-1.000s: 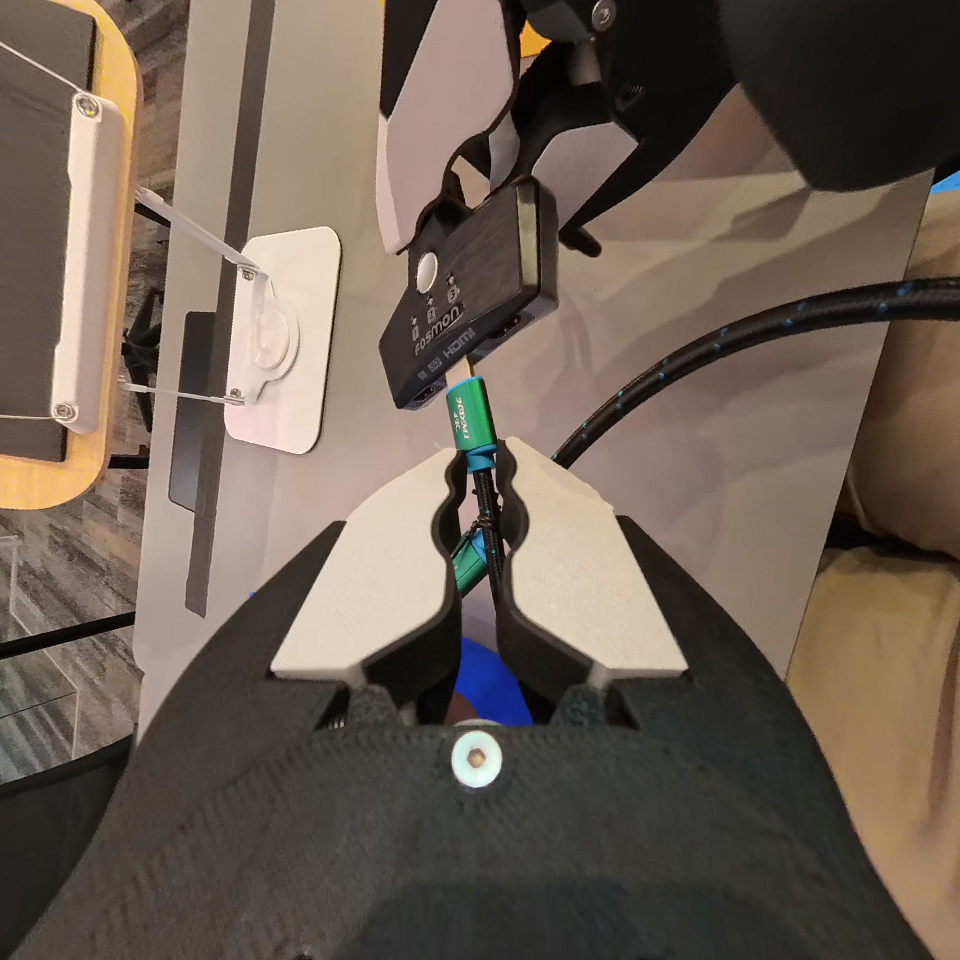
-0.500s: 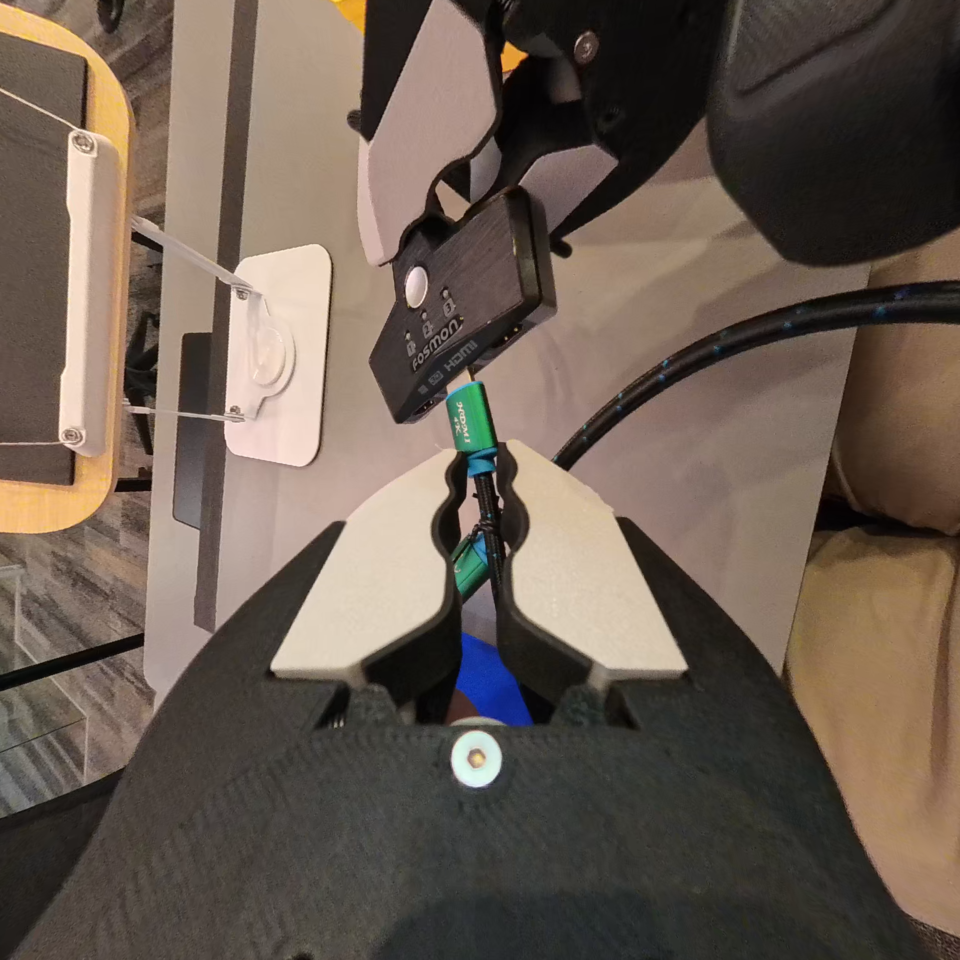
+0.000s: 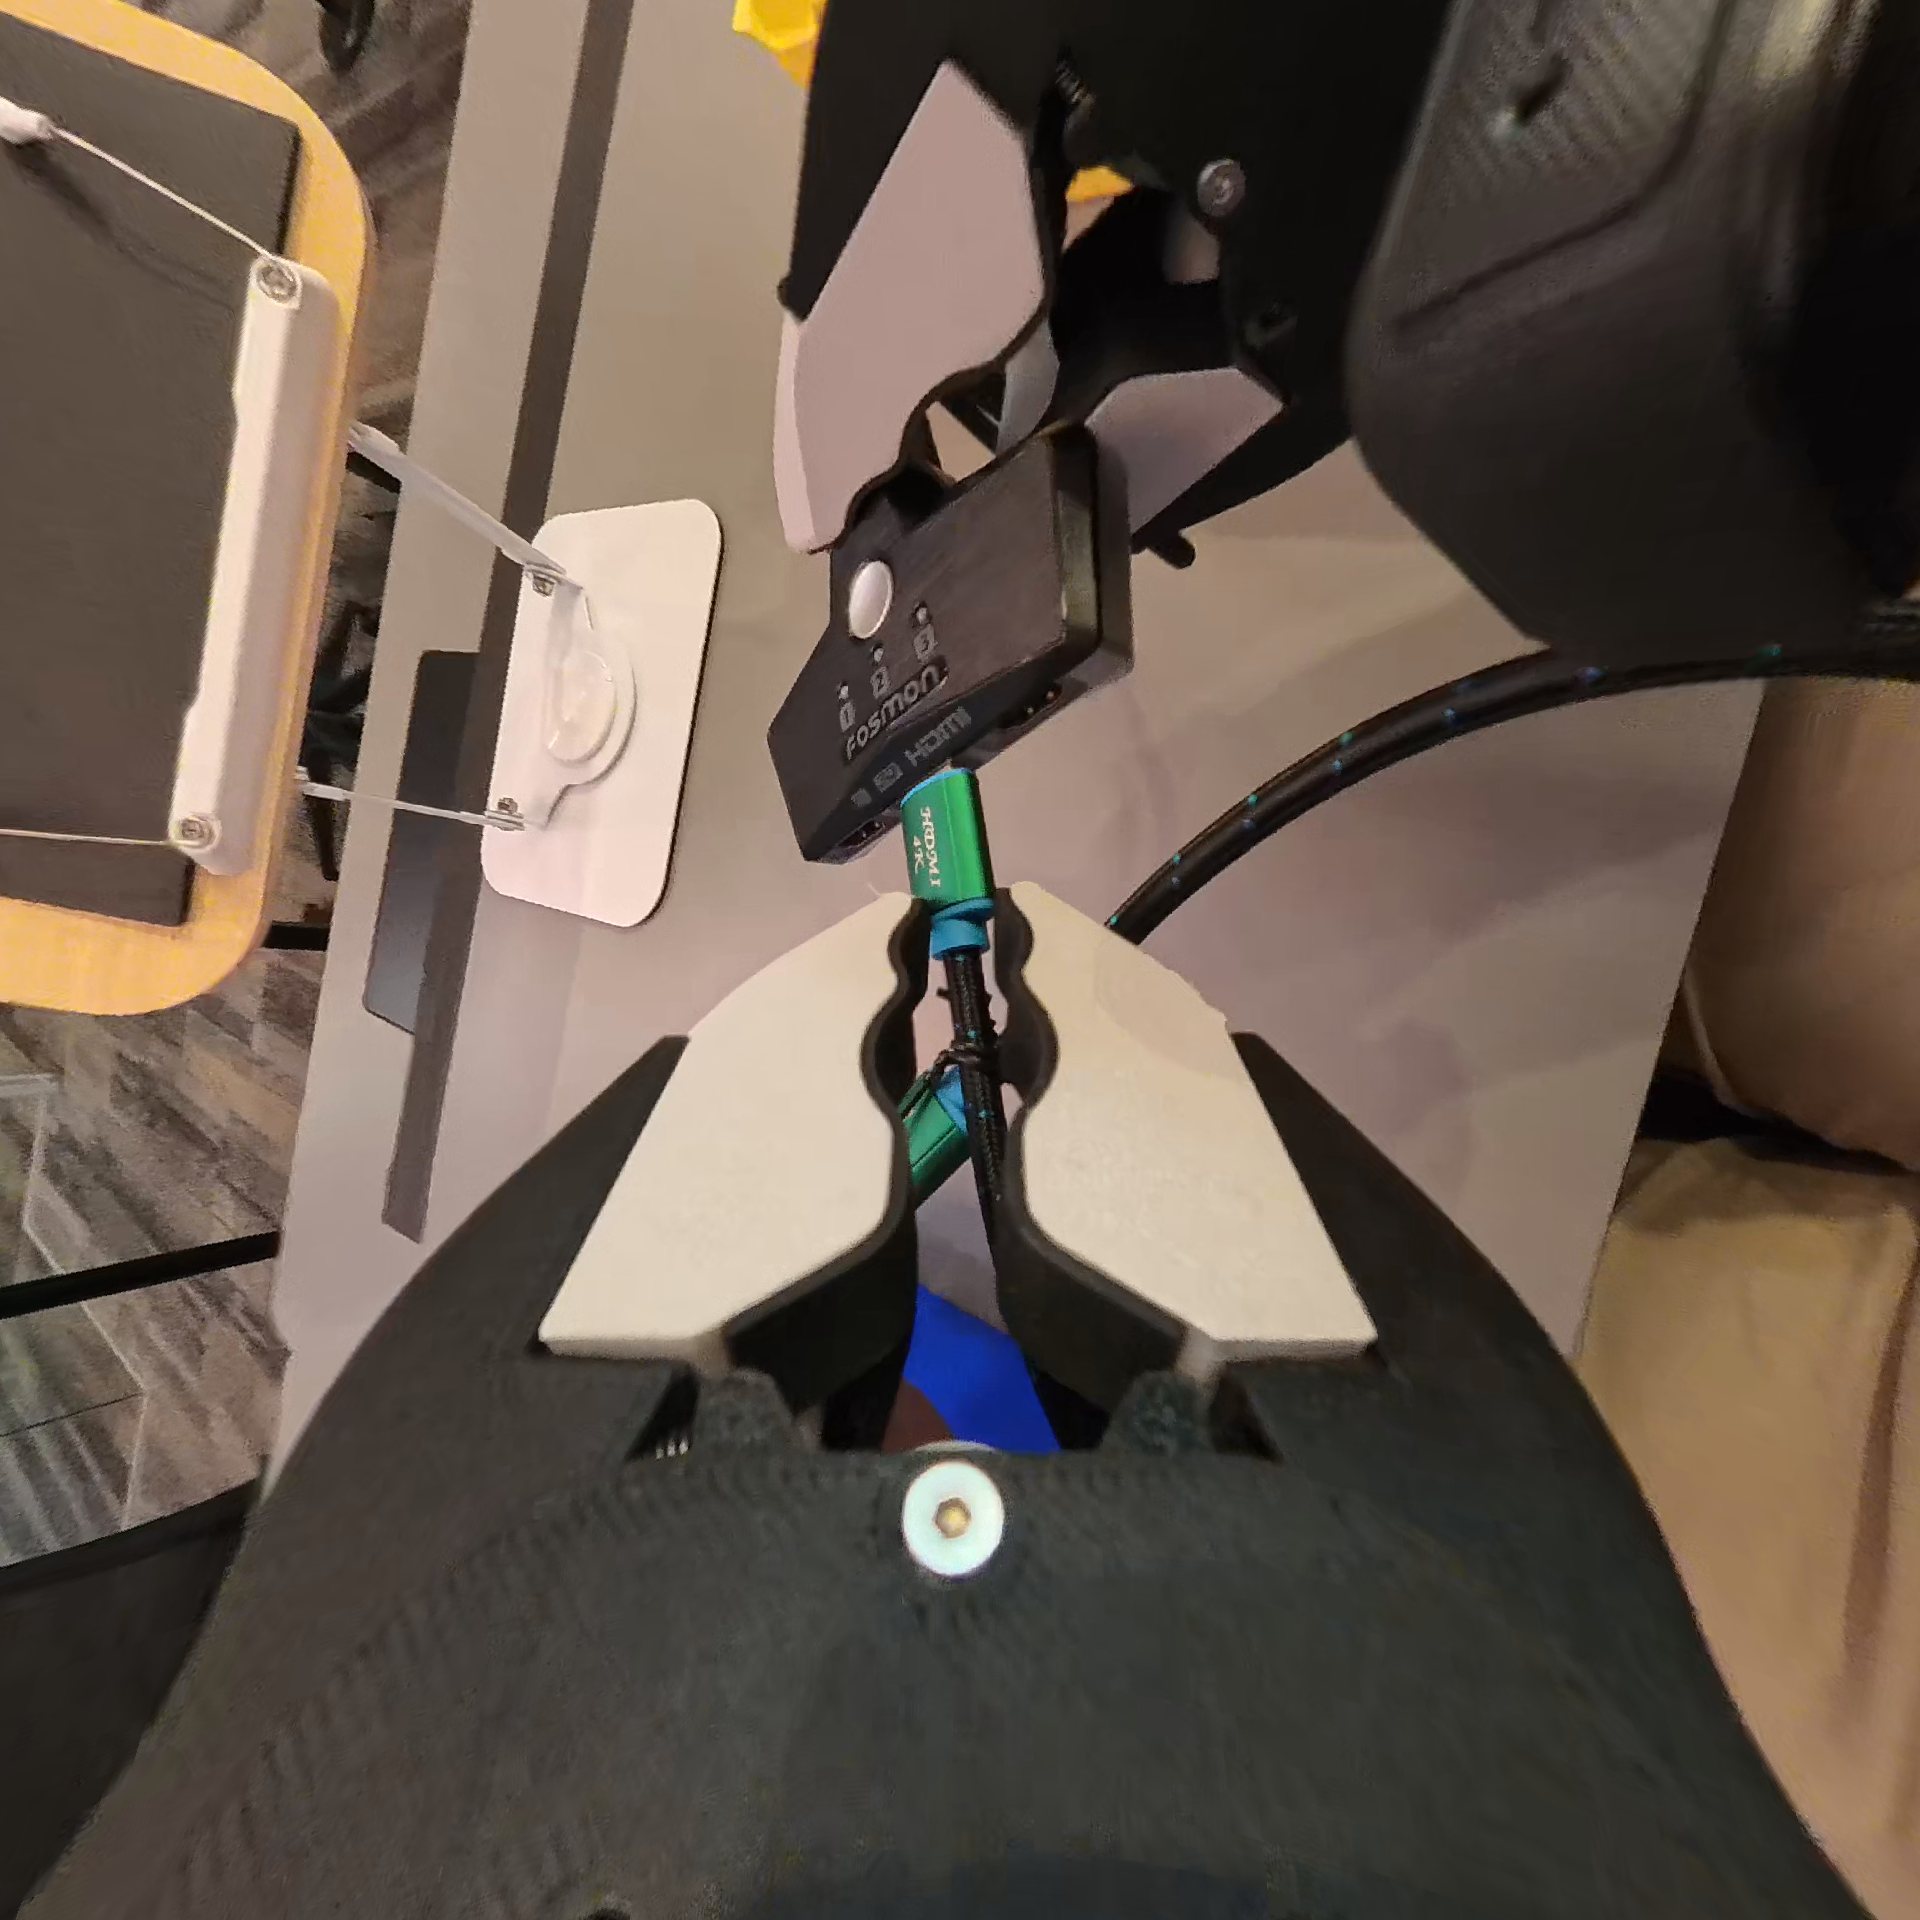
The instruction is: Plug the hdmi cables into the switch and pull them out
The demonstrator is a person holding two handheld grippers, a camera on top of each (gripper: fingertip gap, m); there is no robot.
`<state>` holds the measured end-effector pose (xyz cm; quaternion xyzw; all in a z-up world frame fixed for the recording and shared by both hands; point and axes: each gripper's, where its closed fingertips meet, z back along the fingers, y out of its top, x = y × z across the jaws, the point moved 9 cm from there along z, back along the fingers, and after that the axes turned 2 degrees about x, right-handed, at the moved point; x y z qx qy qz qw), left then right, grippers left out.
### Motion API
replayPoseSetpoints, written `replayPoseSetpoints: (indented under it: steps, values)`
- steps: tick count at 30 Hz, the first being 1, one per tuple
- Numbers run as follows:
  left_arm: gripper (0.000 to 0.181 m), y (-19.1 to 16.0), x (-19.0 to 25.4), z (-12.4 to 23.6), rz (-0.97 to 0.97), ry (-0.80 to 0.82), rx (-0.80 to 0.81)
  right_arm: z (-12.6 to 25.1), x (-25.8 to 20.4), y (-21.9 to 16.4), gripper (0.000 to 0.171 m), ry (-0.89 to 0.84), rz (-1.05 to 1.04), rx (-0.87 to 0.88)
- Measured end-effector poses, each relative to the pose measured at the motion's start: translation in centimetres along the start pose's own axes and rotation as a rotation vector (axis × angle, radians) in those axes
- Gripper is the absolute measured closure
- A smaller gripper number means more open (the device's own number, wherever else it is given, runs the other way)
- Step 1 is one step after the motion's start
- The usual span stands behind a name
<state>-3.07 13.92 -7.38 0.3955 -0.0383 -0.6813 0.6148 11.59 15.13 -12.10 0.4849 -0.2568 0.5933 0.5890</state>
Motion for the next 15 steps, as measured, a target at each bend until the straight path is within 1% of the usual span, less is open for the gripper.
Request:
replayPoseSetpoints:
  steps: [1,5,8,10,11,13,15]
  values:
    - [0.169,0.1,-0.2,0.2,0.027,-0.002,0.013,0.1,0.2,0.0,0.152,0.006,-0.016,-0.001]
    - [0.144,0.2,-1.7,1.5,0.108,0.081,0.136,0.7,1.2,-0.1,0.151,0.005,-0.077,0.002]
    - [0.147,0.3,-3.6,4.1,0.254,0.168,0.320,0.7,1.3,-0.6,0.152,0.018,-0.079,-0.033]
    - [0.150,0.0,-4.8,6.1,0.334,0.254,0.421,0.6,1.3,-1.2,0.152,0.024,-0.106,-0.041]
    - [0.151,-0.4,-5.2,6.8,0.343,0.288,0.438,0.6,1.4,-1.3,0.152,0.024,-0.113,-0.048]
    - [0.151,-1.6,-5.4,7.7,0.330,0.327,0.409,0.7,1.6,-1.5,0.152,0.030,-0.134,-0.041]
    - [0.155,-3.0,-5.5,8.3,0.326,0.402,0.384,0.8,2.1,-1.7,0.151,0.047,-0.188,-0.029]
